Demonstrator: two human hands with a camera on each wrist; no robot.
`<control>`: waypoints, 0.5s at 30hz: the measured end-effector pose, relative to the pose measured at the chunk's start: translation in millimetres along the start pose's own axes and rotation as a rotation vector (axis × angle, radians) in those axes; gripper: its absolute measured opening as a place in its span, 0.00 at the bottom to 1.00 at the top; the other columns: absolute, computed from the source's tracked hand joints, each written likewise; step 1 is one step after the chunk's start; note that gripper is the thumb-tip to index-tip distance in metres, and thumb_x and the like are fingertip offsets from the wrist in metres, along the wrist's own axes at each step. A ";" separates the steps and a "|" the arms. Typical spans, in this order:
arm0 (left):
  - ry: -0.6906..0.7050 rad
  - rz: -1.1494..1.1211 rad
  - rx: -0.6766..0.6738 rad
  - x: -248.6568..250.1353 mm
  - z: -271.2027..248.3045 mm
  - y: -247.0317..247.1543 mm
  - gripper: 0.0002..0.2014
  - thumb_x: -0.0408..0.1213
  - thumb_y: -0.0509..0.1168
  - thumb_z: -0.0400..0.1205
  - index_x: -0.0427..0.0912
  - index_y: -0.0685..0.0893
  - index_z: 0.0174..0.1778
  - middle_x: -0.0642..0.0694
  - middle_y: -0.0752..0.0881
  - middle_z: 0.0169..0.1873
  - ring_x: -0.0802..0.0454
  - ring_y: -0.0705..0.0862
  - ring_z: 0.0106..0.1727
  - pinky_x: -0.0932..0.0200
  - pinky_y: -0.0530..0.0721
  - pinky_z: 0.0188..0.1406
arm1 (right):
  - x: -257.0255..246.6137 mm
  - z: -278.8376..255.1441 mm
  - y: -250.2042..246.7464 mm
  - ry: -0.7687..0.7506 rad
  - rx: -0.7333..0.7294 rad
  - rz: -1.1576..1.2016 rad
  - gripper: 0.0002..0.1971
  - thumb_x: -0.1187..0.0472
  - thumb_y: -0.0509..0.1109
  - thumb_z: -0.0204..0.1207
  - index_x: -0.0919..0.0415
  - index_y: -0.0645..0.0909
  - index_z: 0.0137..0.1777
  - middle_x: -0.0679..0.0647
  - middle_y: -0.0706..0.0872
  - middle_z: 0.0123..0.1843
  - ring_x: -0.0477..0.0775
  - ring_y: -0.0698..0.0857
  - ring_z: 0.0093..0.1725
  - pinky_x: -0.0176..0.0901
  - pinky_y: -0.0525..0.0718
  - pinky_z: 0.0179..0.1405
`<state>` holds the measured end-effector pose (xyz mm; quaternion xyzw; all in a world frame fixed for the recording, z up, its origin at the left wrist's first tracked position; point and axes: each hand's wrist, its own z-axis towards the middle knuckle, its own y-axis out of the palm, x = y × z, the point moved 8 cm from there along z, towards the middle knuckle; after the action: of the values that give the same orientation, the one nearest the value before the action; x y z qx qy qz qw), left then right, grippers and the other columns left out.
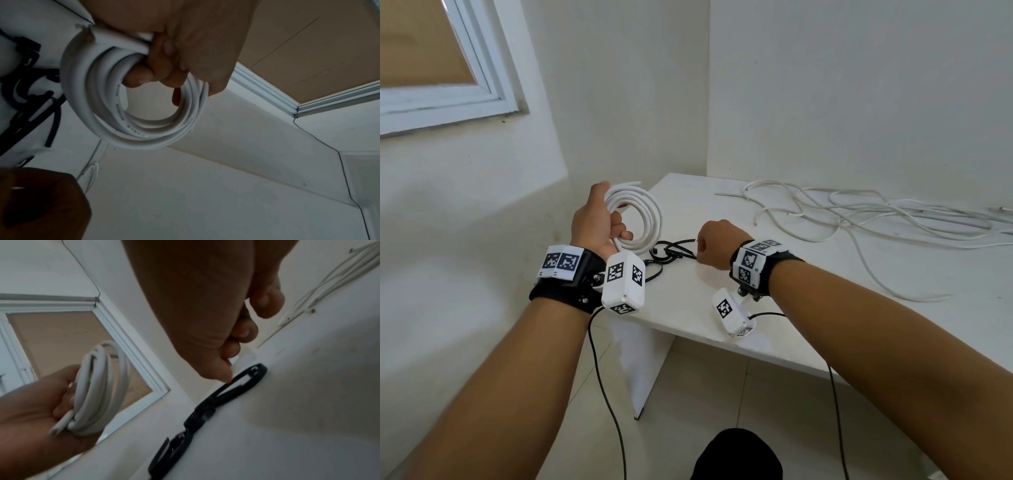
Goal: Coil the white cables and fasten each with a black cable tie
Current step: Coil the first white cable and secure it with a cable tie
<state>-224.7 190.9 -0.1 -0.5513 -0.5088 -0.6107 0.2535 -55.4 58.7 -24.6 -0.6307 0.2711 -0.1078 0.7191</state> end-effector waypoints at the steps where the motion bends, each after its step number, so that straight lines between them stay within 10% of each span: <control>1: 0.002 0.008 -0.006 -1.4 -2.5 4.2 0.18 0.51 0.66 0.79 0.40 0.80 0.30 0.48 0.65 0.23 0.51 0.61 0.20 0.61 0.68 0.24 | 6.7 -2.5 -7.0 0.005 0.019 0.014 0.04 0.59 0.71 0.74 0.58 0.85 0.43 0.54 0.89 0.45 0.56 0.88 0.45 0.50 0.90 0.46; 15: -0.026 0.191 -0.427 -68.3 -81.9 161.1 0.18 0.49 0.65 0.82 0.45 0.73 0.29 0.50 0.65 0.16 0.52 0.60 0.18 0.62 0.67 0.22 | 175.1 -84.3 -95.6 0.320 0.278 0.300 0.04 0.62 0.73 0.74 0.60 0.84 0.39 0.56 0.92 0.33 0.52 0.91 0.31 0.43 0.90 0.32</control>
<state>-100.5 43.0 1.7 -0.6458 -0.3167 -0.6706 0.1814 63.4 -117.2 18.4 -0.4534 0.4544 -0.1348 0.7548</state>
